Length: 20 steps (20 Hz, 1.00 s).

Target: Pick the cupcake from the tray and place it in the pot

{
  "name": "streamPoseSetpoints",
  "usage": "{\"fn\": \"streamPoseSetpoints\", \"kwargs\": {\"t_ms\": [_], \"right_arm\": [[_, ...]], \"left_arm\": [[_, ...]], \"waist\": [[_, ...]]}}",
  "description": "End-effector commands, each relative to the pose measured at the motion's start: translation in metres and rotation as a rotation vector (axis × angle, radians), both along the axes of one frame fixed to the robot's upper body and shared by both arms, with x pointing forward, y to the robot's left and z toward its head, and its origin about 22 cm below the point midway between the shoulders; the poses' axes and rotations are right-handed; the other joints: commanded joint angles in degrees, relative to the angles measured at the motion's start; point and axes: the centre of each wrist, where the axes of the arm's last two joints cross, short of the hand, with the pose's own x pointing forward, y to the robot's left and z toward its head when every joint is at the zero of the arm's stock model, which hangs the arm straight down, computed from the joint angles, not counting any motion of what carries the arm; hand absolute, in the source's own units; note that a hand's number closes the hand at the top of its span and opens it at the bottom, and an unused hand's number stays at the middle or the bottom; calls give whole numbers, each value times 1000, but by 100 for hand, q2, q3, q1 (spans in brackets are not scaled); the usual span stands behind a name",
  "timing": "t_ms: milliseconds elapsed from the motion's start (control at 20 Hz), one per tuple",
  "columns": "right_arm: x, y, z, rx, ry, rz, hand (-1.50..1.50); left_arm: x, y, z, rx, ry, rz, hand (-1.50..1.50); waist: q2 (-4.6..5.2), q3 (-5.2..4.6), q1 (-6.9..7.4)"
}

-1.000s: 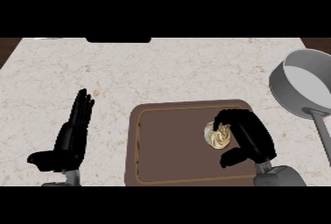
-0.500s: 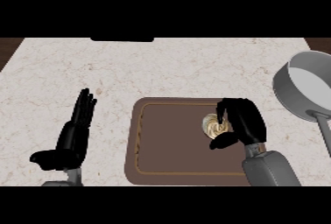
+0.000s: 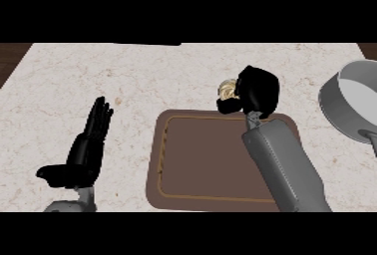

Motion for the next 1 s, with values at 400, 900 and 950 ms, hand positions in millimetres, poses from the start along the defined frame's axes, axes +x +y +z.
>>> {"fn": "streamPoseSetpoints", "kwargs": {"t_ms": [400,900,950], "right_arm": [[24,61,82,-158,-252,-271,150],[23,-5,82,-181,-278,-467,150],[26,-26,84,-189,-268,-457,150]], "left_arm": [[-16,-21,-10,-16,-7,32,0],[-13,7,5,-16,6,50,0],[-13,9,-10,1,5,48,0]], "waist": [[-52,10,-212],[-71,15,-310],[-59,13,-322]]}}
